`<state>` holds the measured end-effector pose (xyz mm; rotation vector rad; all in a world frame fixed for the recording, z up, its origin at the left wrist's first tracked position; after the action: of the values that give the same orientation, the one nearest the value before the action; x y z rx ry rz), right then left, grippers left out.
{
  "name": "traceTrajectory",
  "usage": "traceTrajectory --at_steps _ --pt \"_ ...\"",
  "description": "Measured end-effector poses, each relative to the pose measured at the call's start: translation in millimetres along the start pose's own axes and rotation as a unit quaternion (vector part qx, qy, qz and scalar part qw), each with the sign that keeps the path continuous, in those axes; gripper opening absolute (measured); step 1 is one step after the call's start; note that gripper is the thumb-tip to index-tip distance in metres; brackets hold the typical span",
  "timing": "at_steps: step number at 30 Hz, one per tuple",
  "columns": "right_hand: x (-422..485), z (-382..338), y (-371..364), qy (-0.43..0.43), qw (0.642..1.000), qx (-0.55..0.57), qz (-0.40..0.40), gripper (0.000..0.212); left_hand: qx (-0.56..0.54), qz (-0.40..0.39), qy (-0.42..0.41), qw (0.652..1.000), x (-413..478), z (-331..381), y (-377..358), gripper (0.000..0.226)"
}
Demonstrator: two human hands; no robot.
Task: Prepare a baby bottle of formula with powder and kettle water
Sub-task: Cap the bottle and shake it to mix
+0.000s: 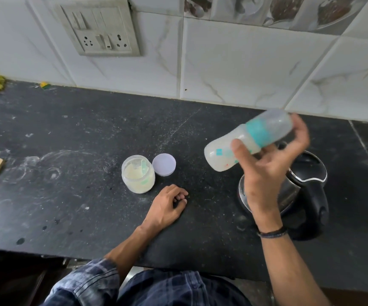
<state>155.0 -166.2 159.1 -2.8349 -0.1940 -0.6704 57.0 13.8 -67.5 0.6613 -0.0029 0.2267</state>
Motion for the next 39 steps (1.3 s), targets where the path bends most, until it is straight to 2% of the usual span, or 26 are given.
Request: traceTrajectory --at_steps 2,6,10,14,18,22,25,27,29,31,34,37,39 --pt "-1 2 11 0.011 0.998 0.029 0.060 0.087 0.002 0.003 0.000 1.000 1 1 1 0.014" --pt "-1 8 2 -0.036 0.999 -0.010 -0.005 0.087 0.006 0.001 0.000 1.000 0 2 1 0.014" --pt "-1 2 12 0.010 0.998 0.028 0.053 0.086 0.004 0.003 -0.002 1.000 0 3 2 0.014" --pt "-1 10 -3 -0.057 0.997 -0.017 -0.047 0.088 0.004 0.002 0.001 1.000 0 2 2 0.014" --pt "-5 6 6 0.001 1.000 0.017 0.021 0.085 0.000 0.007 0.001 1.000 0 4 3 0.014" --pt "-6 13 -6 -0.070 0.996 -0.003 -0.052 0.088 -0.004 0.009 0.001 1.000 -1 4 4 0.015" --pt "-11 2 2 0.002 1.000 0.023 0.011 0.086 -0.010 0.010 -0.003 1.000 0 5 4 0.015" --pt "-6 7 6 -0.010 0.999 0.019 0.031 0.088 -0.009 0.012 0.000 1.000 1 5 3 0.015" --pt "-3 14 -2 -0.070 0.997 -0.007 -0.022 0.091 -0.006 0.010 0.000 1.000 0 4 3 0.015" --pt "-9 15 -7 -0.076 0.995 -0.016 -0.058 0.088 -0.007 0.005 -0.003 1.000 -1 4 3 0.015" --pt "-13 16 -4 -0.048 0.998 0.011 -0.027 0.084 -0.004 0.005 -0.001 1.000 0 4 4 0.015" --pt "-13 24 -15 -0.119 0.991 0.000 -0.054 0.086 0.001 0.003 0.003 1.000 0 3 3 0.015" --pt "-16 19 -14 -0.102 0.993 0.001 -0.056 0.085 -0.002 -0.003 0.001 1.000 -1 4 3 0.016"
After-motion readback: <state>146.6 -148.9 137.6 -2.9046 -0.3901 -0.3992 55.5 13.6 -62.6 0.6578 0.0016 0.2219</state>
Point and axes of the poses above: each hand's wrist, its own x-axis towards the middle knuckle, its own y-axis out of the back of the hand, z = x × y, the point moved 7 cm from there along x, towards the middle knuckle, and after that the axes turned 2 degrees about -x, right-handed, at the moved point
